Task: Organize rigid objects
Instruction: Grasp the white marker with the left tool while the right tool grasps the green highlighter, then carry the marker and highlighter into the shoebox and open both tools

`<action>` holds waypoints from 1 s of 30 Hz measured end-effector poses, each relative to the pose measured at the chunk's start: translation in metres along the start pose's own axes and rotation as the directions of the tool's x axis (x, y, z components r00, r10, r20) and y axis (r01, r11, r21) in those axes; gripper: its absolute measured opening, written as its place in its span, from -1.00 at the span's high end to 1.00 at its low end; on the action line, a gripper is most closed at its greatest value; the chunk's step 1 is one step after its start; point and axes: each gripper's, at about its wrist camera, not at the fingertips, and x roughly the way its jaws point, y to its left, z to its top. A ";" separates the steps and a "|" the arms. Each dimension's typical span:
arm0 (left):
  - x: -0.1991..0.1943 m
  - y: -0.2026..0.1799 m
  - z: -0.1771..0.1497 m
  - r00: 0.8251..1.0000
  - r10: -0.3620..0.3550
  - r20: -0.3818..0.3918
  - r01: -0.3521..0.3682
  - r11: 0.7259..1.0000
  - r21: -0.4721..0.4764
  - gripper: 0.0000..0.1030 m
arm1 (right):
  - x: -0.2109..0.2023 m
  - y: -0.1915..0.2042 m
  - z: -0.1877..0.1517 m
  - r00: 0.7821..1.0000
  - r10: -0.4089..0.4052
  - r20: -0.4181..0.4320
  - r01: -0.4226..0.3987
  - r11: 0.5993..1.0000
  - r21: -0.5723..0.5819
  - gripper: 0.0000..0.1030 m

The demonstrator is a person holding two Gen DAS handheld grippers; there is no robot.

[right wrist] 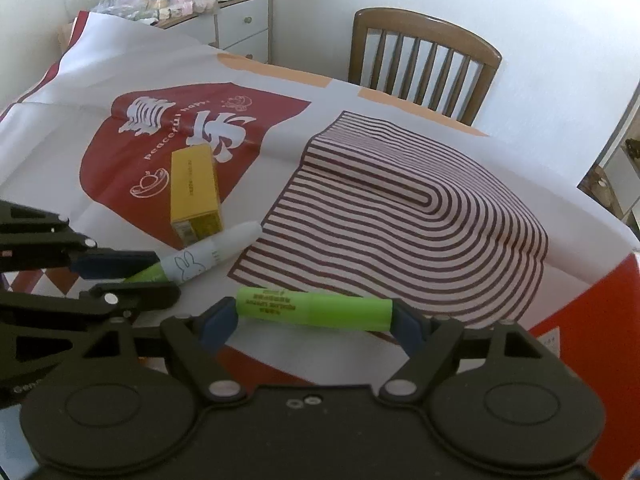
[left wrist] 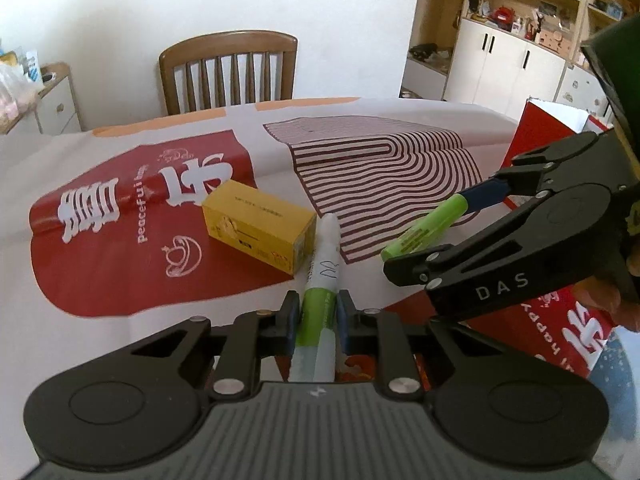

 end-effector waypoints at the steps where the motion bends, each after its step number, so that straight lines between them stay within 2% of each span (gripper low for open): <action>1: -0.001 -0.001 -0.001 1.000 0.000 -0.003 0.000 1.000 -0.004 0.65 | -0.003 0.000 0.000 1.000 0.002 0.002 -0.002 1.000 0.004 -0.56; 12: -0.032 -0.007 -0.002 1.000 0.017 0.017 -0.015 0.997 -0.081 0.67 | -0.053 0.002 -0.016 0.999 0.023 0.028 -0.025 0.998 0.064 -0.56; 19: -0.067 -0.019 0.009 0.998 0.016 0.061 -0.011 0.996 -0.090 0.67 | -0.092 0.004 -0.022 0.997 0.030 0.071 -0.035 0.996 0.078 -0.56; 30: -0.118 -0.052 0.032 0.997 -0.006 0.071 0.013 0.996 -0.093 0.67 | -0.158 0.001 -0.033 0.989 0.029 0.143 -0.039 0.997 0.066 -0.56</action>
